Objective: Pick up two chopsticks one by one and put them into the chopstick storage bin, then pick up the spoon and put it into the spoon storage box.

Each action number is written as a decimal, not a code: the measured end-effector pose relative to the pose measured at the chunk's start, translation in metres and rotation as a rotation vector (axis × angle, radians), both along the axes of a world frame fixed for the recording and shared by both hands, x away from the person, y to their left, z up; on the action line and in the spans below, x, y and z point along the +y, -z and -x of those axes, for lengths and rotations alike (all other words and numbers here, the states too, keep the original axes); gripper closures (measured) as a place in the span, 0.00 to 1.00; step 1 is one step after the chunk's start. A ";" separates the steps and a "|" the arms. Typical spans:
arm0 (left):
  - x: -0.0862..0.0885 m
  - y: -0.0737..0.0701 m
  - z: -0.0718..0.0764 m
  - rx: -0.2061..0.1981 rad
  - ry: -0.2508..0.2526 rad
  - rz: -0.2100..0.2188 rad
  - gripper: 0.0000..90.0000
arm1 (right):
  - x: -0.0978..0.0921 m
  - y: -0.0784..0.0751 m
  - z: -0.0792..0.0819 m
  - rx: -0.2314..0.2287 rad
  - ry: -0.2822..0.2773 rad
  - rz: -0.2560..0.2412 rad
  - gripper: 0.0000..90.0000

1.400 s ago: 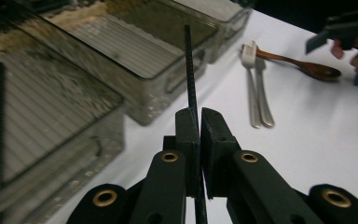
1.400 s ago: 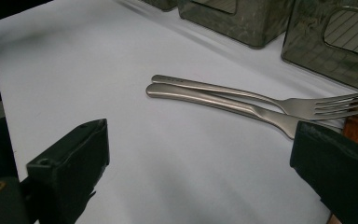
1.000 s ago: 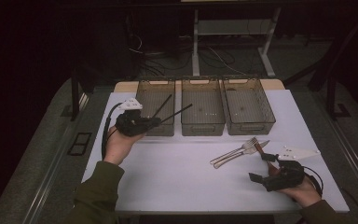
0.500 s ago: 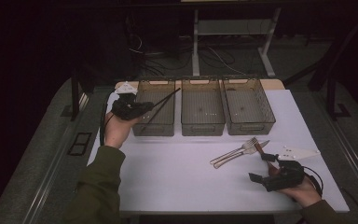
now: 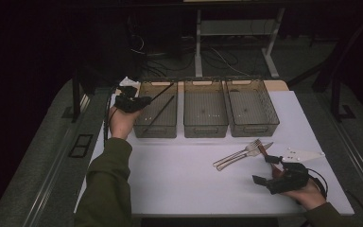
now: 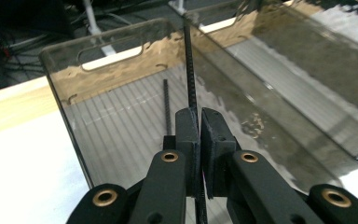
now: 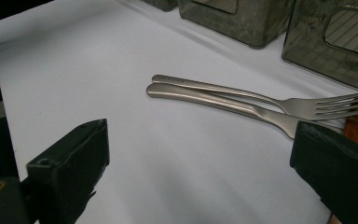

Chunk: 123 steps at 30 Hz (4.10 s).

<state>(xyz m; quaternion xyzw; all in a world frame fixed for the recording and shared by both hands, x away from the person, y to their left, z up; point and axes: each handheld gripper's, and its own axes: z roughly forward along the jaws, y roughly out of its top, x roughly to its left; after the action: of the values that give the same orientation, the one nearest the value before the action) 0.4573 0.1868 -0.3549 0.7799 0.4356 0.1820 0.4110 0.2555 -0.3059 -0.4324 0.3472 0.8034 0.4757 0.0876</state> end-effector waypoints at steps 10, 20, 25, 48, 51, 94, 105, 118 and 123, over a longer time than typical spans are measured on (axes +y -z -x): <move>-0.006 0.021 -0.016 0.064 -0.038 -0.032 0.95 | -0.001 0.000 0.000 -0.001 -0.002 -0.004 0.04; -0.010 0.029 -0.020 0.089 -0.028 -0.053 0.94 | -0.001 0.000 0.000 0.000 -0.003 -0.005 0.04; -0.009 0.029 -0.021 0.080 -0.041 -0.055 0.85 | -0.001 0.000 0.000 0.000 -0.004 -0.007 0.04; -0.019 -0.007 0.015 -0.023 0.137 0.024 0.45 | 0.000 0.000 0.000 -0.002 0.002 -0.002 0.04; -0.022 -0.011 0.024 -0.041 0.163 0.043 0.42 | 0.000 0.000 0.000 -0.001 0.002 -0.001 0.04; -0.033 0.039 0.148 -0.124 0.342 0.088 0.23 | 0.000 0.000 0.000 0.006 0.006 -0.002 0.04; -0.035 0.065 0.180 -0.110 0.402 0.098 0.15 | -0.003 -0.003 -0.002 0.013 0.038 0.032 0.04; -0.033 0.078 0.199 -0.077 0.402 0.094 0.07 | -0.020 -0.005 -0.014 0.038 0.101 0.064 0.19; -0.031 0.078 0.197 -0.076 0.391 0.094 0.06 | -0.023 -0.005 -0.020 0.063 0.121 0.076 0.33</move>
<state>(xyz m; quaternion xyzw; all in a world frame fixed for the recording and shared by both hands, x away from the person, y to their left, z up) 0.2599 0.1555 -0.4334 0.8221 0.2682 0.1073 0.4906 0.2752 -0.3292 -0.4277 0.4062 0.8009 0.4275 0.1040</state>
